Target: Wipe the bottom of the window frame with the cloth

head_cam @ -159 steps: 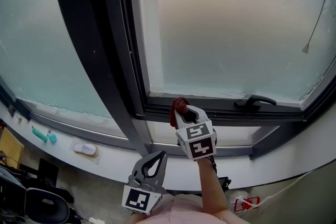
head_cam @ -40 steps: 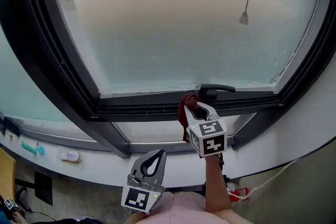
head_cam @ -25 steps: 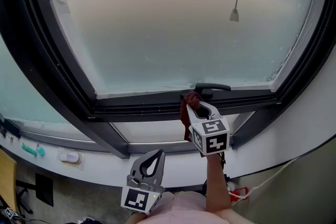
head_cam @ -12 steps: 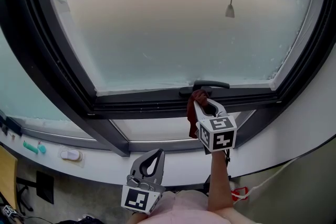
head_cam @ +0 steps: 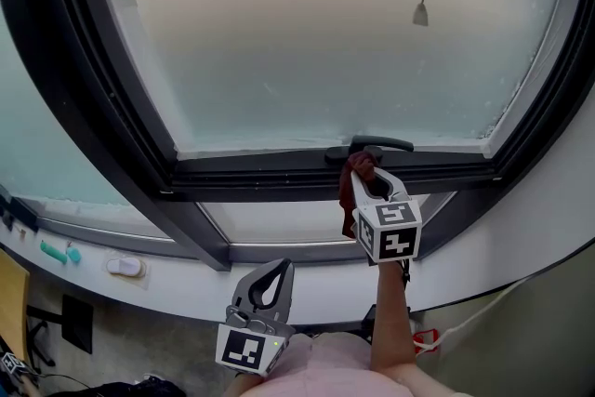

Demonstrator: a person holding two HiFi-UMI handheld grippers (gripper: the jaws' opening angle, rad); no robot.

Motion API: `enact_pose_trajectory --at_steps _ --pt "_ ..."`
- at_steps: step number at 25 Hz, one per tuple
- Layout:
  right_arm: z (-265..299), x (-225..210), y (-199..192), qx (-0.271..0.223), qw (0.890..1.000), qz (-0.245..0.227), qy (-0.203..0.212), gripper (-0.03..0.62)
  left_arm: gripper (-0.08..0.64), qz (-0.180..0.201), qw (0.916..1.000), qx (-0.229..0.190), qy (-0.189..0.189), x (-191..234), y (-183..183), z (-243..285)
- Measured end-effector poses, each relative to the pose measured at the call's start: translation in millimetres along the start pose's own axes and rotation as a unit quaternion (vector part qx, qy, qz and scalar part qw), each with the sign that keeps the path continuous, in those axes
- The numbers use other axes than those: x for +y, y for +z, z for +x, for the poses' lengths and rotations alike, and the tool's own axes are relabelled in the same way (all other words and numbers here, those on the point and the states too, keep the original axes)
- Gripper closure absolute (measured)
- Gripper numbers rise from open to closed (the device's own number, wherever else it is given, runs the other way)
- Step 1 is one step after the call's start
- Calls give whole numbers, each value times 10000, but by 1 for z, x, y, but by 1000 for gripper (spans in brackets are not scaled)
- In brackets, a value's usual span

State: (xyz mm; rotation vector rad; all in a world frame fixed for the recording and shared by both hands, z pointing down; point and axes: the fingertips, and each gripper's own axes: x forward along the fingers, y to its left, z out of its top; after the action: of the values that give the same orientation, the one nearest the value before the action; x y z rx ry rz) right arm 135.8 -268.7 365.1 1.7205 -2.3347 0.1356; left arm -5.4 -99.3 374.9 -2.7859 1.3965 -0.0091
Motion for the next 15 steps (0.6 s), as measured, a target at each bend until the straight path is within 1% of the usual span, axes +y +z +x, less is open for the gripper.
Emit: enact_pose_trajectory --at_steps 3,5,6,8,10,12,14,15 --pt "0 2 3 6 9992 -339 -195 526 561 -76 9998 -160 45 5 6 -5" --pt "-4 7 7 -60 9988 -416 -239 526 561 -82 9998 -185 43 10 8 -10" --pt "-6 13 11 -161 9993 -310 -160 528 561 -59 9999 -105 42 12 6 -14" --pt "-10 32 24 -477 9986 108 181 528 561 -47 10000 21 55 20 2 -22" --pt "-12 58 38 -763 9948 396 542 528 561 -93 9999 -111 83 27 7 -28" --pt "-11 88 48 -901 9922 338 790 528 561 -139 9993 -328 116 36 16 -33" --pt "-8 121 56 -967 9904 130 982 528 561 -114 9995 -261 151 46 14 -43" --pt "-6 138 59 -993 9892 35 1080 528 561 -127 9993 -298 191 52 16 -48"
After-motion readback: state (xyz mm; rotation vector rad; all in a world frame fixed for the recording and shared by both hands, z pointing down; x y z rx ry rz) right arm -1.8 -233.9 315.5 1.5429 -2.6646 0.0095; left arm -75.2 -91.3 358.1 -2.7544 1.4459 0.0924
